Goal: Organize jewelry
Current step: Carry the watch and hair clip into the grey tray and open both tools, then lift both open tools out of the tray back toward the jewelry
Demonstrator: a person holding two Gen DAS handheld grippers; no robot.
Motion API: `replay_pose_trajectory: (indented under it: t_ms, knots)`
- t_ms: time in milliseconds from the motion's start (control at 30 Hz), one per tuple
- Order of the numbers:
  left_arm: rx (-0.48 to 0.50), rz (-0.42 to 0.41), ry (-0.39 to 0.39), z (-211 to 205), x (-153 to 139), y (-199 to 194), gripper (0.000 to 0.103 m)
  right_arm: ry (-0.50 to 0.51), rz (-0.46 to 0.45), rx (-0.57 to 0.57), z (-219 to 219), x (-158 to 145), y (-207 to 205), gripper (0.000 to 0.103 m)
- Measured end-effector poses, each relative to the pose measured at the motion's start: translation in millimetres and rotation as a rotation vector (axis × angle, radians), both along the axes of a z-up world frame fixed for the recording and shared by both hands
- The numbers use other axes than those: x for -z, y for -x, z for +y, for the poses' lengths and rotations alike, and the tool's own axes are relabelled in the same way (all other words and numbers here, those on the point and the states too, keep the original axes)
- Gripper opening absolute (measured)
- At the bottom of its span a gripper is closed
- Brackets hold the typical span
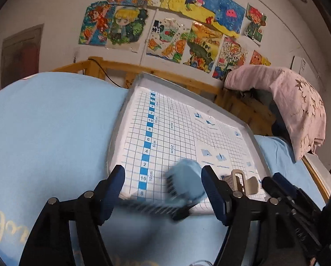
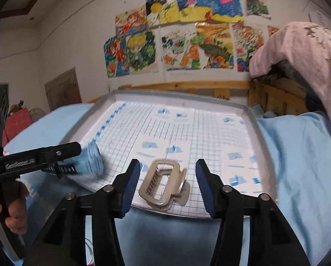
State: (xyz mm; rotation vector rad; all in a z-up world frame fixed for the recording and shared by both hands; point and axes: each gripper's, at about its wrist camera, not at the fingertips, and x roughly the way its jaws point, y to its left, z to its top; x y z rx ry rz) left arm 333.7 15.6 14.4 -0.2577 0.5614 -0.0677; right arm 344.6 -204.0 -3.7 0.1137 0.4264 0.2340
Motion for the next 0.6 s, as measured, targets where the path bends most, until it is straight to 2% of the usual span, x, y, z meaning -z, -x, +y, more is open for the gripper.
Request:
replay_pose_trajectory:
  t_ms: [67,100,133,167,200,233,300,367,433,600]
  knots:
    - [0.003,-0.015,0.006,-0.8,-2.7,11.3,0.076,-0.018,-0.01,0.011,-8.1,-6.1,11.3,0.047]
    - [-0.002,-0.036,0.005,-1.5,-5.5,21.1,0.084,-0.029,-0.018,0.016,-12.5,-9.7,18.0,0.049]
    - [-0.006,-0.056,0.005,-0.7,-7.8,27.1,0.091,-0.044,-0.034,0.016,-17.5,-14.0,27.0,0.058]
    - [-0.01,-0.084,0.006,-0.9,-10.8,36.9,0.094,-0.055,-0.053,0.016,-22.4,-17.4,36.6,0.064]
    - [-0.01,-0.112,0.005,-1.6,-14.0,47.5,0.098,-0.064,-0.076,0.017,-26.6,-22.2,48.6,0.074]
    - [-0.007,-0.138,0.004,-2.8,-17.9,59.6,0.1,-0.073,-0.095,0.013,-29.9,-25.8,59.3,0.077]
    - [-0.005,-0.172,0.006,-5.0,-22.9,76.7,0.103,-0.075,-0.114,0.005,-34.3,-31.7,77.2,0.078]
    - [-0.002,-0.217,-0.003,-8.1,-28.6,99.4,0.103,-0.075,-0.132,-0.004,-36.7,-37.1,98.2,0.083]
    - [-0.001,-0.253,-0.026,-11.3,-32.9,119.9,0.103,-0.087,-0.157,-0.009,-38.5,-41.4,120.2,0.098]
    - [0.006,-0.314,-0.074,-15.8,-40.2,172.0,0.103,-0.061,-0.197,-0.033,-39.2,-45.6,168.7,0.1]
